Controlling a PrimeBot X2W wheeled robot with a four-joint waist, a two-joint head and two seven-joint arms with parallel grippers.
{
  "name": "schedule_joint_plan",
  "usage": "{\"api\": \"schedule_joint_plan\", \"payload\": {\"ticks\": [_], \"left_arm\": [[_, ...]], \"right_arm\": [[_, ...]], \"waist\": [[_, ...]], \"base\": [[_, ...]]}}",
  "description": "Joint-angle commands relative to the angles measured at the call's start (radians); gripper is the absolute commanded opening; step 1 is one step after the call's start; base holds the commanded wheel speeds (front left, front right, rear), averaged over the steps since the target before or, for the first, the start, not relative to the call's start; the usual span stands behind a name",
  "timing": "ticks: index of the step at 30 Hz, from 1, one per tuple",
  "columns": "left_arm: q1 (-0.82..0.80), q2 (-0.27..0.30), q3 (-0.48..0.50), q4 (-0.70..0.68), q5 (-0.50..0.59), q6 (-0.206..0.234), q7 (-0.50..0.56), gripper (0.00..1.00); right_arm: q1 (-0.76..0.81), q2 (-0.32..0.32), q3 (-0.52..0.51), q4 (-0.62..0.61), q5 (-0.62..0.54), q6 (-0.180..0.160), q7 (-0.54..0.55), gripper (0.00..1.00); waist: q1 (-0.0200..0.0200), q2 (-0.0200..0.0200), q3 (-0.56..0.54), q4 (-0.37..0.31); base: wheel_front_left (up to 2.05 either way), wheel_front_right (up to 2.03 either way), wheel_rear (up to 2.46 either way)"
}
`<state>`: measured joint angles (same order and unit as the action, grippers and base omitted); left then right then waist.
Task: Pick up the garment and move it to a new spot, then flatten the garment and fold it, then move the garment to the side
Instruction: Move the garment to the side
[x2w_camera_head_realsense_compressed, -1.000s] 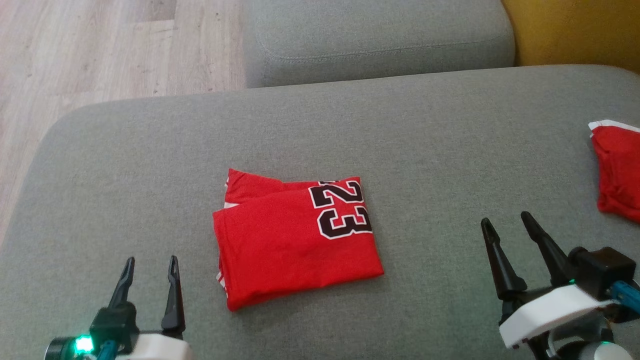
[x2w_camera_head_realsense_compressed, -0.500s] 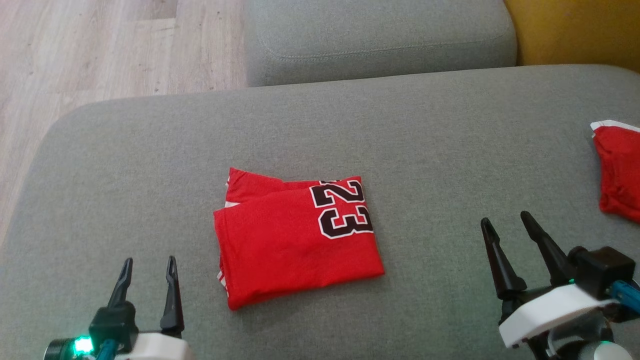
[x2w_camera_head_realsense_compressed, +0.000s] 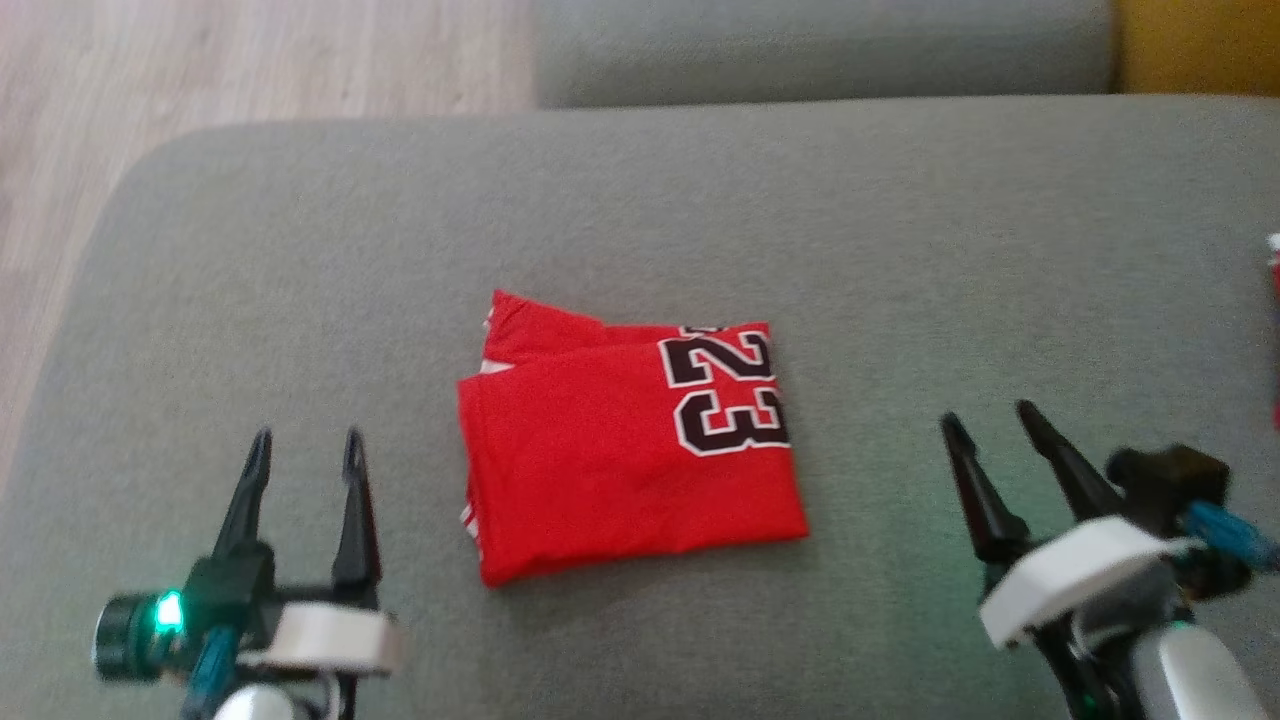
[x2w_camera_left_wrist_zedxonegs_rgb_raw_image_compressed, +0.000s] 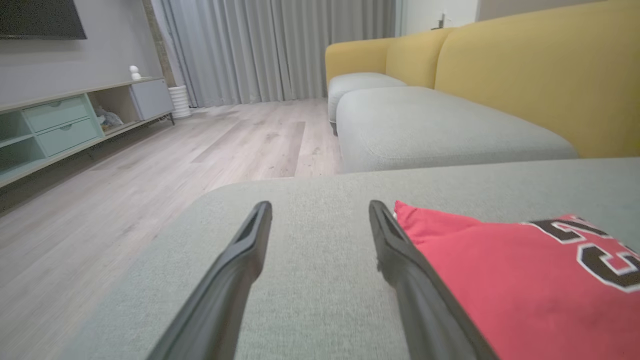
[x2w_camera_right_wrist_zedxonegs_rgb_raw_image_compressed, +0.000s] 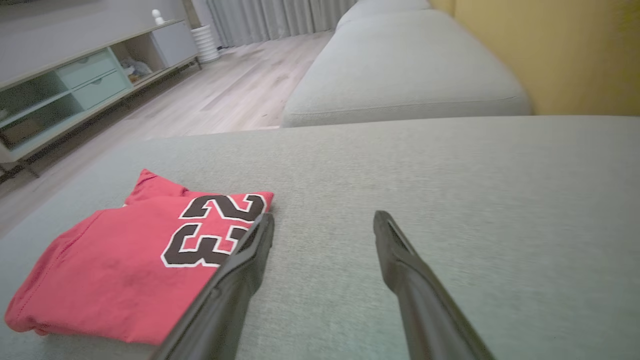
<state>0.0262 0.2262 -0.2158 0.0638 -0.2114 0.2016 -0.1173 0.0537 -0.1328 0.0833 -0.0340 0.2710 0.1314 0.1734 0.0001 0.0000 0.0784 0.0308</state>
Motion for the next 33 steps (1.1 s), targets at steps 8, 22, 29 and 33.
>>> {"api": "schedule_joint_plan", "payload": {"ticks": [8, 22, 29, 33], "left_arm": [[-0.156, -0.043, -0.010, 0.013, 0.005, -0.013, -0.073, 1.00], [-0.190, -0.078, -0.015, 0.097, -0.015, -0.021, -0.130, 1.00], [-0.175, -0.061, 0.004, 0.094, -0.018, -0.010, -0.136, 1.00], [-0.171, -0.052, 0.004, 0.085, -0.019, -0.010, -0.135, 1.00]], "right_arm": [[-0.213, -0.012, 0.165, 0.208, 0.096, -0.001, -0.009, 1.00], [-0.304, -0.040, 0.255, 0.379, 0.199, -0.001, 0.121, 0.00], [-0.319, -0.084, 0.293, 0.338, 0.189, -0.001, 0.065, 0.00], [-0.320, -0.136, 0.292, 0.339, 0.189, -0.001, 0.051, 0.00]], "waist": [[-0.0001, 0.0000, 0.116, 0.134], [-0.0001, 0.0000, 0.126, 0.175], [-0.0001, 0.0000, 0.109, 0.050], [-0.0001, 0.0000, 0.104, -0.055]], "base": [[0.00, 0.00, 0.00], [0.00, 0.00, 0.00], [0.00, 0.00, 0.00], [0.00, 0.00, 0.00]]}}
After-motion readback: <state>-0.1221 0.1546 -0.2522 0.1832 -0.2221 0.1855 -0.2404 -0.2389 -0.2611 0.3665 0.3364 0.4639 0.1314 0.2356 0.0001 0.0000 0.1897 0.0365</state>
